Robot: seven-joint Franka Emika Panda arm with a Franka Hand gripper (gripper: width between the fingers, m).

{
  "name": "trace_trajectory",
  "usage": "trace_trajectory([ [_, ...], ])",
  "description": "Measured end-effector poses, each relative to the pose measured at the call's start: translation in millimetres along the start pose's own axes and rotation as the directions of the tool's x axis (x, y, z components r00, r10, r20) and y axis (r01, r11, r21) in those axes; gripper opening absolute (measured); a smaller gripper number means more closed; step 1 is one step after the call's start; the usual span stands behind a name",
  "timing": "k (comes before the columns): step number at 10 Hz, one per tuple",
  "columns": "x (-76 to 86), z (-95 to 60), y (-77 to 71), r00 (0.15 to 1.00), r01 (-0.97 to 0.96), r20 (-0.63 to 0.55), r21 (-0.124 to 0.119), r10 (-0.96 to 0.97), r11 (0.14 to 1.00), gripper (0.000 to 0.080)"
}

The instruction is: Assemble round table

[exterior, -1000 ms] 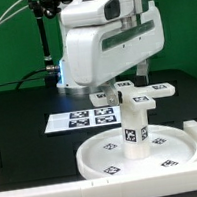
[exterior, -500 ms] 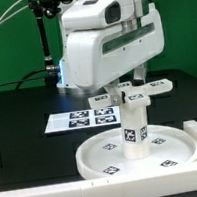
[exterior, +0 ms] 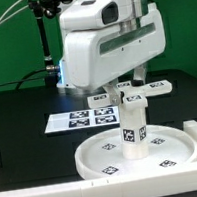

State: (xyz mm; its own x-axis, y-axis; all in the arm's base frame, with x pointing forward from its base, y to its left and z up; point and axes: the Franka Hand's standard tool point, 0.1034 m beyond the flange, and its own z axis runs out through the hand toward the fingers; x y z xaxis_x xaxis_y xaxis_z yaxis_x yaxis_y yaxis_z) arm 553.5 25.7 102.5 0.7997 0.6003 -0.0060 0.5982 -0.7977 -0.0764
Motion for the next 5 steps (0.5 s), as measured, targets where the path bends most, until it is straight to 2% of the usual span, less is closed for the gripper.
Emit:
trace_trajectory([
  [2, -2.3, 0.2, 2.4, 0.985, -0.173, -0.007, 0.011, 0.173, 0.985, 0.0445],
  [5, -1.7, 1.0, 2.0, 0.887, -0.461, -0.017, 0.023, 0.461, 0.887, 0.0445],
])
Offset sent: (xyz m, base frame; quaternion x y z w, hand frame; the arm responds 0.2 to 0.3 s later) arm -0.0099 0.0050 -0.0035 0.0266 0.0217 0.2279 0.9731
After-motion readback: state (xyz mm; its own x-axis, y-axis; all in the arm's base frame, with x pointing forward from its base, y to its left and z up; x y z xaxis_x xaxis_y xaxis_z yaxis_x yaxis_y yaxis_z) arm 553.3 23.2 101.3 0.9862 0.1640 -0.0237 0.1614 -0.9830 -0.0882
